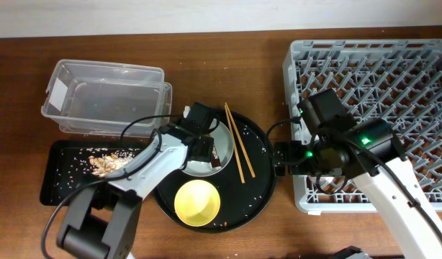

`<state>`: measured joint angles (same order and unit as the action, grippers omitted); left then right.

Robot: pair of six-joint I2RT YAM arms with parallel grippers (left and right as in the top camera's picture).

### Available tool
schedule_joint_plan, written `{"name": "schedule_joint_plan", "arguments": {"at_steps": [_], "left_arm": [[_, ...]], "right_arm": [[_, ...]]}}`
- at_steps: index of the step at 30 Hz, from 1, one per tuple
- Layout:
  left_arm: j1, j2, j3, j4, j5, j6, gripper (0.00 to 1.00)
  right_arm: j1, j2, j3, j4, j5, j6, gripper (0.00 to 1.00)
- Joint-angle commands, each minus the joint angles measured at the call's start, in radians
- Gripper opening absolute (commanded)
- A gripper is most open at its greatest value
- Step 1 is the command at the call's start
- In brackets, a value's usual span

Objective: Sort waste into correct bins and load items into the dishwasher rack
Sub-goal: 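Set the empty yellow bowl back on the black platter, then grasp the tissue and gold wrapper from the white plate with left gripper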

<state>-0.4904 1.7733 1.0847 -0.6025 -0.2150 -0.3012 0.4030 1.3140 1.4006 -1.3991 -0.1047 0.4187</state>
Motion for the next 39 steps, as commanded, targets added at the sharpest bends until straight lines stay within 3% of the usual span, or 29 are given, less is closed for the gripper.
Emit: {"name": "schedule_joint_plan", "arguments": {"at_steps": [1, 4, 6, 7, 15, 22, 23, 25, 26, 28, 32, 37, 39], "left_arm": [[0.003, 0.061, 0.008, 0.016, -0.018, 0.019, 0.70], [0.003, 0.078, 0.008, 0.011, -0.009, 0.018, 0.27], [0.003, 0.066, 0.017, -0.002, 0.014, 0.018, 0.04], [0.003, 0.053, 0.030, -0.022, 0.033, 0.018, 0.01], [0.044, -0.139, 0.282, -0.338, -0.031, 0.004, 0.01], [0.319, -0.169, 0.294, -0.166, -0.076, 0.004, 0.01], [0.365, -0.168, 0.294, -0.124, -0.063, 0.004, 0.04], [0.406, -0.166, 0.294, -0.076, -0.024, 0.039, 0.59], [0.406, -0.166, 0.294, -0.064, 0.004, 0.080, 0.76], [0.382, -0.169, 0.294, -0.080, 0.074, 0.158, 0.83], [0.272, -0.169, 0.293, -0.167, 0.114, 0.155, 0.83], [0.122, -0.123, 0.237, -0.168, 0.118, -0.045, 0.81], [0.082, -0.089, 0.216, -0.147, 0.119, -0.071, 0.80]], "right_arm": [[0.008, 0.002, -0.004, 0.001, 0.012, 0.006, 0.98], [0.008, 0.002, -0.004, 0.001, 0.011, 0.006, 0.98], [0.008, 0.002, -0.004, 0.001, 0.011, 0.005, 0.98], [0.008, 0.002, -0.004, 0.001, 0.012, 0.005, 0.98], [0.008, 0.002, -0.004, 0.001, 0.011, 0.006, 0.99], [0.008, 0.002, -0.004, 0.002, 0.011, 0.006, 0.98], [0.008, 0.002, -0.004, 0.005, 0.011, 0.006, 0.98], [0.008, 0.002, -0.004, 0.015, 0.008, 0.006, 0.98], [0.009, 0.002, -0.004, 0.019, 0.008, 0.006, 0.98], [0.009, 0.002, -0.004, 0.019, 0.008, 0.006, 0.98], [0.009, 0.002, -0.004, 0.019, 0.008, 0.006, 0.98], [0.009, 0.002, -0.004, 0.019, 0.008, 0.006, 0.98], [0.009, 0.002, -0.004, 0.019, 0.008, 0.006, 0.98]]}}
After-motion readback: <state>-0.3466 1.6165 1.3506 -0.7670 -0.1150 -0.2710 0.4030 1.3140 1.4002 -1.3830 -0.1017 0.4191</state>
